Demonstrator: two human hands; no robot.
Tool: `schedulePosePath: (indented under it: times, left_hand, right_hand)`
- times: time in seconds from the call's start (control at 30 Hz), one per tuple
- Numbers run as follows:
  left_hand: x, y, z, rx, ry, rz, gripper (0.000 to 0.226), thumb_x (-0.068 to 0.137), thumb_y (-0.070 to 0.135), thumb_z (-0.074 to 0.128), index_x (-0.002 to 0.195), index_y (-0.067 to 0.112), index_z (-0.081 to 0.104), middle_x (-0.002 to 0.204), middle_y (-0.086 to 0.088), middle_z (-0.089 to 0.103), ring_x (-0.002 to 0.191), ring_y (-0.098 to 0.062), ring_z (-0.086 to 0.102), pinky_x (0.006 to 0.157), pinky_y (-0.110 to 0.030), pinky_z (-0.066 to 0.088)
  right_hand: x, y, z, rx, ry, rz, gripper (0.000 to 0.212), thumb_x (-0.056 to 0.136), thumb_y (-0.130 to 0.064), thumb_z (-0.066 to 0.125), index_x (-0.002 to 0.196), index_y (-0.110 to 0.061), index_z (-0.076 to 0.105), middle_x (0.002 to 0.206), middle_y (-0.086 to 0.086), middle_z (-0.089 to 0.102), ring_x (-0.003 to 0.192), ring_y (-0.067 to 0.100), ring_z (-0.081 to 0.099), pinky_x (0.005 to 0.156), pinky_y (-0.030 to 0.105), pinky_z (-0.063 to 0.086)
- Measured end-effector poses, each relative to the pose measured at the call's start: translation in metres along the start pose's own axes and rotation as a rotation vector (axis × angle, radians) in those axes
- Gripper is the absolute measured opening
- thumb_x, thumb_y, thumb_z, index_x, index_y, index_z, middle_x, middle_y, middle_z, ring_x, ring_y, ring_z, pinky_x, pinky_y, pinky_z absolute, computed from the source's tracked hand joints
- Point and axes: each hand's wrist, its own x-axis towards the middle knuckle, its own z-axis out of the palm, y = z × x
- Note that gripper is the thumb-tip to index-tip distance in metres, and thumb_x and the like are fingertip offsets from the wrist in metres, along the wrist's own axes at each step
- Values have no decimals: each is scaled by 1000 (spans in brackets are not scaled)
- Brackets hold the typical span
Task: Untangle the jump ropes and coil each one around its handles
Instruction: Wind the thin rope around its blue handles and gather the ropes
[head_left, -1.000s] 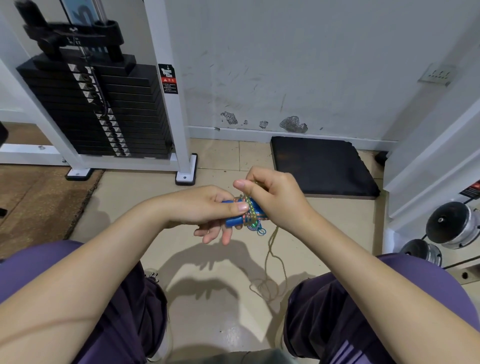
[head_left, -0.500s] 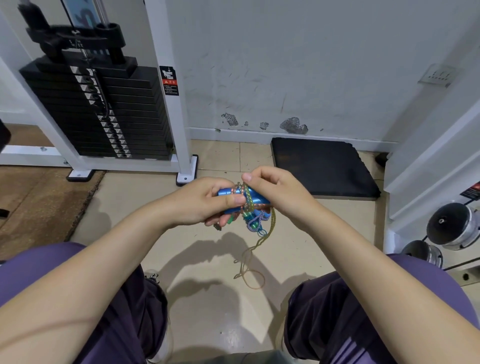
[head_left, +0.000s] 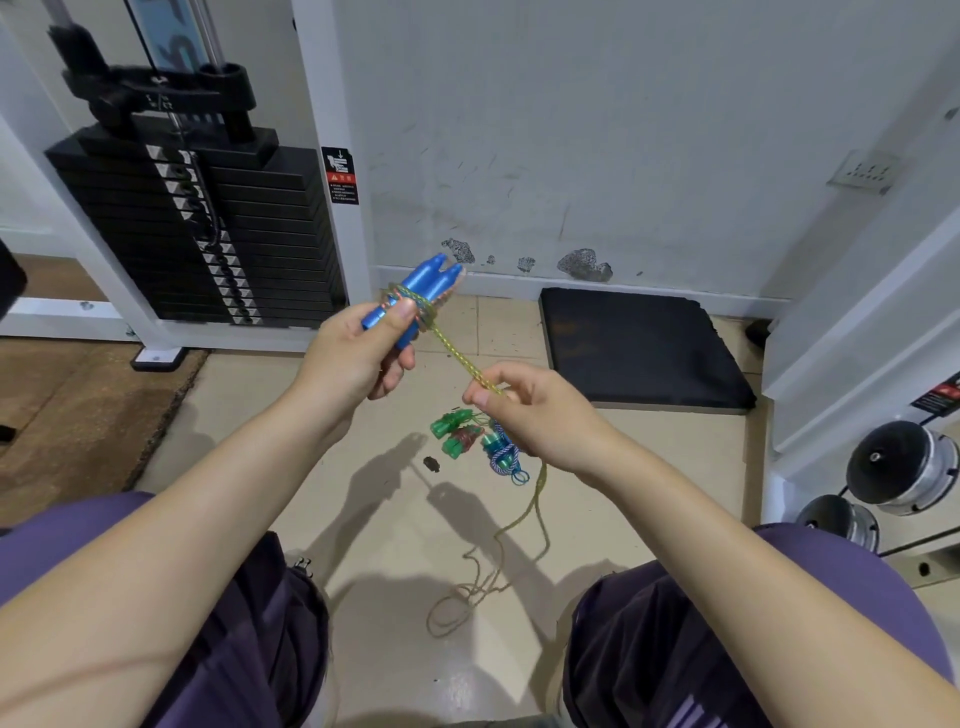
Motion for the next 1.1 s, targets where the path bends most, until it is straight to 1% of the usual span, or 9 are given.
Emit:
schedulePosePath:
  times: [0.13,0.23,0.33,0.43,0.57,0.7,0.83,0.93,1.1]
  left_hand:
    - [3,-9,0,309,-72,11,26,97,35,60,81,15,60,54,0,55,42,-11,38,42,-21,29]
    - [-2,-11,3,566,-288,-2,28,94,37,63,80,12,64,55,1,57,45,-8,40,47,-22,32]
    - [-12,-4,6,568,-611,-106,32,96,32,62,83,2,60,62,-9,55,43,-6,39,44,-15,32]
    - [-15,-1,5,512,-769,-122,30,92,39,64,75,16,57,65,-11,55,45,-8,39,45,-18,30]
    - [-17,-3,5,487,-788,-88,30,85,45,64,73,18,57,63,-7,58,49,-13,37,47,-23,29]
    - [-18,-5,6,457,-788,-53,34,84,49,65,75,18,56,64,-7,61,54,-20,41,50,-27,32]
    - [-19,-3,4,427,-780,-35,31,92,37,64,79,10,56,66,-10,62,52,-19,43,50,-22,36]
    - [-21,-1,6,366,-775,-25,33,98,25,59,86,-5,53,67,-14,59,48,-16,40,49,-17,37]
    - [-18,-1,8,221,-677,-8,38,96,34,55,90,-3,52,63,-5,57,45,-13,37,45,-19,28]
  right_hand:
    - [-2,-10,2,-110,51,-101,22,96,-20,60,79,-7,62,51,-9,42,43,4,35,43,15,32]
    - [-2,-15,-5,-206,89,-200,24,95,-19,62,73,-10,62,59,2,48,47,3,41,46,12,35]
    - [2,-9,-13,-327,138,-258,18,90,-21,69,74,-14,68,73,1,57,67,4,50,63,18,39]
    - [5,-5,-16,-300,150,-233,14,86,-22,73,76,-14,68,77,2,58,68,4,50,64,18,40]
    - [5,-3,-18,-186,101,-151,19,84,-22,75,86,-14,58,73,3,52,63,8,45,61,23,39]
    - [2,-4,-20,-150,21,-207,17,89,-16,70,88,-15,52,78,4,50,70,11,45,66,25,40]
    - [3,-4,-17,-55,14,-186,13,90,-16,68,85,-12,57,76,-4,54,70,7,48,65,18,41]
    - [4,-2,-14,49,43,-144,11,91,-18,67,85,-12,60,76,1,55,68,9,48,62,18,41]
    - [4,-2,-12,461,44,-14,13,94,-25,61,99,-14,65,87,6,62,72,18,60,72,34,52]
